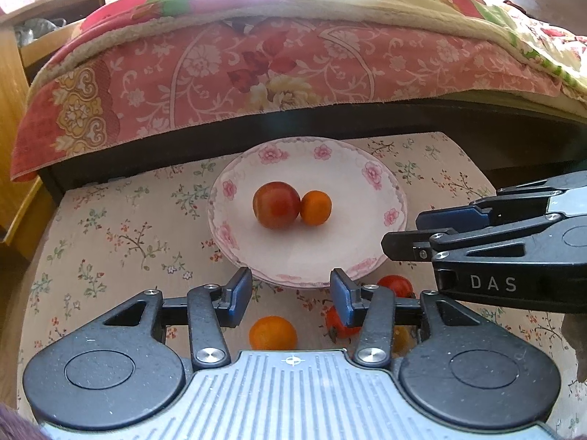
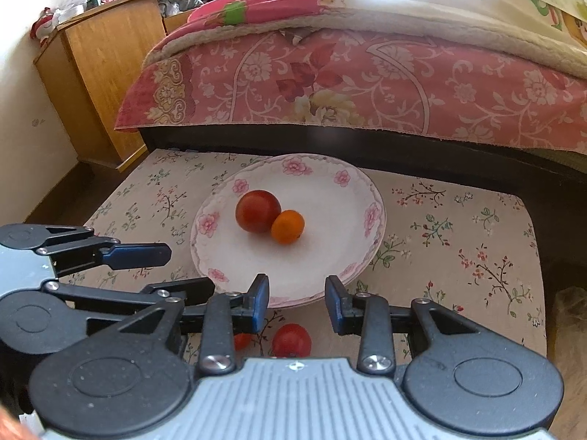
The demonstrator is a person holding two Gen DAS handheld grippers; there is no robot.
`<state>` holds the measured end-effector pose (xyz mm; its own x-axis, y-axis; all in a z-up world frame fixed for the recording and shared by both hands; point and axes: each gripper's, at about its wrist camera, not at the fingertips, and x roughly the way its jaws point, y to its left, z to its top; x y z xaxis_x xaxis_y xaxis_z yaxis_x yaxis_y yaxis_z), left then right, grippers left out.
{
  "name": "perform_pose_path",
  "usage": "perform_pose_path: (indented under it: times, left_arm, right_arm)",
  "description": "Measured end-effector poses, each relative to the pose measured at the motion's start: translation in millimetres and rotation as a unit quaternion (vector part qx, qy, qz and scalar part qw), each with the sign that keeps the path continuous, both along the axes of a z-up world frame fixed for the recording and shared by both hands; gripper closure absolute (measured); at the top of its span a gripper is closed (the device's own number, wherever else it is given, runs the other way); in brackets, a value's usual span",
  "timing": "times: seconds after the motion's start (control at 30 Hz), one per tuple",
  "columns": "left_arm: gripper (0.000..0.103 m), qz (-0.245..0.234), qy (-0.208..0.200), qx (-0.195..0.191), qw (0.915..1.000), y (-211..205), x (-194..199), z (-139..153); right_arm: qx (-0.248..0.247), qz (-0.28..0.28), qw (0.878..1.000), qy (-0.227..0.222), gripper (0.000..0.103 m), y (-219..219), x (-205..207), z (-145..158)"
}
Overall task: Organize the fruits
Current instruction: 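Move both open tools back down toward the remaining fruit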
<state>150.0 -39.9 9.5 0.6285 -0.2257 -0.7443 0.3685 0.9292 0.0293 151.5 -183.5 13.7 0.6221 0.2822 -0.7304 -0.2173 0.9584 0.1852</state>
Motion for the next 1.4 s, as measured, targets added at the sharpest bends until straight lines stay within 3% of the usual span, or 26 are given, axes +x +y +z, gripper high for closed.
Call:
perform_pose_path:
  times: [1.4]
  left_arm:
    - [0.044,0.000,0.046,0.009,0.9989,5.7,-70.5,-14.3]
  right_arm:
    - [-0.001,0.013,0.999,0.033,0.066,1.1,-81.4,-8.7]
